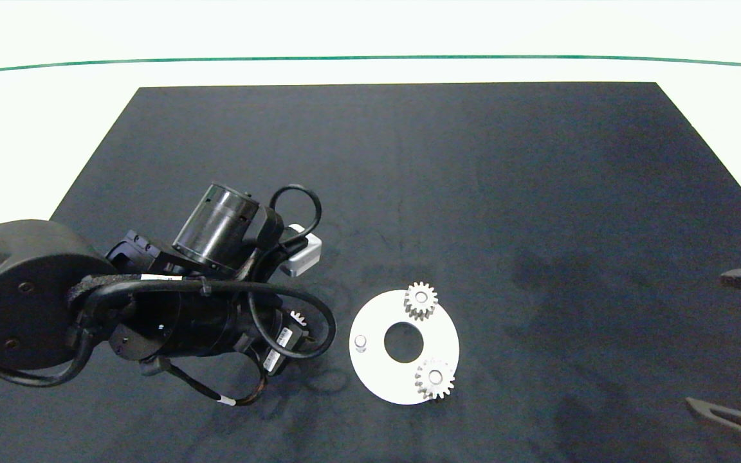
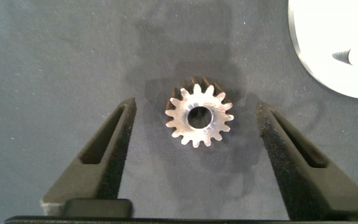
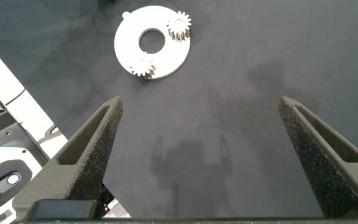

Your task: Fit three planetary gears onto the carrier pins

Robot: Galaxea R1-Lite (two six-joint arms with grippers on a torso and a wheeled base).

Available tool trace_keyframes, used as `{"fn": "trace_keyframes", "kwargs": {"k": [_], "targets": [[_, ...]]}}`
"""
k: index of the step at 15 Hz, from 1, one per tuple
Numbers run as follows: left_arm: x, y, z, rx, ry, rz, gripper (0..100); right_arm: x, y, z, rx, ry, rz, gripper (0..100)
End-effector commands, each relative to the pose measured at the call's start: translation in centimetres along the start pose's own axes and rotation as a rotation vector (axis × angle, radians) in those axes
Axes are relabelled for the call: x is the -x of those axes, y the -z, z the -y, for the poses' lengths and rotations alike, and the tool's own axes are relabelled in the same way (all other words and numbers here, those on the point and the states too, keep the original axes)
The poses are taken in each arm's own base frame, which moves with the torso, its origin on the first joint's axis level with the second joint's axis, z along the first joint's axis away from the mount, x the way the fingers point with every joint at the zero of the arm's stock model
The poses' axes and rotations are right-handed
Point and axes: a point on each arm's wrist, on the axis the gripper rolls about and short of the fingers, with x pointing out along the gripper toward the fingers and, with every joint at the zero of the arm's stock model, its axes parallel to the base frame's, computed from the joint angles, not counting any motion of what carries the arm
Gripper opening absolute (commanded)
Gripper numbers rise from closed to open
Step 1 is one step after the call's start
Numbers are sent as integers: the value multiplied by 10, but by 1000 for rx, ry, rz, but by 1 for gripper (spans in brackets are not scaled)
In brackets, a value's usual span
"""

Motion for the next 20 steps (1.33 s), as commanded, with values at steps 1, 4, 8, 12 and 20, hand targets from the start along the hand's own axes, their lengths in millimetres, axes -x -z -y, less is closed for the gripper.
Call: {"fn": "trace_keyframes", "kwargs": {"k": [1,4,8,12,20], "targets": [[-2,2,1,0,0,-11,69,0,0,0,2,0,-1,100],[-3,5,2,-6,-2,-22,63,1,0,0,0,-1,3,100],[-2,6,2,-4,-4,-18,56,2,0,0,-1,2,5,100],[-2,8,5,-4,4,-20,47,1,0,0,0,0,4,100],[-3,5,11,-3,17,-4,32,1,0,0,1,-1,1,100]]}}
